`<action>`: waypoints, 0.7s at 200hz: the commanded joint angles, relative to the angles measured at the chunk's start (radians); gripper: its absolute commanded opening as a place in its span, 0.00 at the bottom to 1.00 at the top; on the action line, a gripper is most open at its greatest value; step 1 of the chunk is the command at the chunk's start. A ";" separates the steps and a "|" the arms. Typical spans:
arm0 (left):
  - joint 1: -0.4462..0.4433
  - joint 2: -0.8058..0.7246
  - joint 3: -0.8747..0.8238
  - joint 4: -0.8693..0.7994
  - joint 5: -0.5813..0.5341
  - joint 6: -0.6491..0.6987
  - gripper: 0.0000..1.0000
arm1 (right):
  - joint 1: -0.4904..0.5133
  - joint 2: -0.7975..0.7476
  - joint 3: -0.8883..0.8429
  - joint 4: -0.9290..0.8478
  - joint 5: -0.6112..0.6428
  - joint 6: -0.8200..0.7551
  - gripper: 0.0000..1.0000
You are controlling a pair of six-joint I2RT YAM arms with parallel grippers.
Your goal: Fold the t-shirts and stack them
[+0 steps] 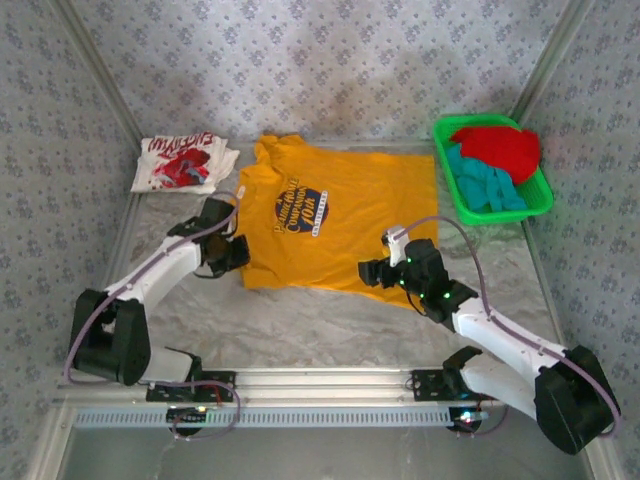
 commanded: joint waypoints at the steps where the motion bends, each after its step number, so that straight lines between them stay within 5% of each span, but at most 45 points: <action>1: -0.002 0.102 0.131 -0.039 0.046 0.058 0.00 | 0.007 0.007 0.000 0.005 0.038 -0.012 0.77; 55: -0.066 0.425 0.563 -0.187 0.031 0.198 0.03 | 0.007 0.006 0.009 -0.010 0.061 -0.012 0.77; 66: -0.067 0.405 0.554 -0.154 0.017 0.195 0.20 | 0.008 -0.002 0.017 -0.028 0.067 -0.013 0.77; 140: -0.038 0.339 0.356 -0.004 0.082 0.140 0.41 | 0.006 0.054 0.027 0.012 0.082 -0.019 0.80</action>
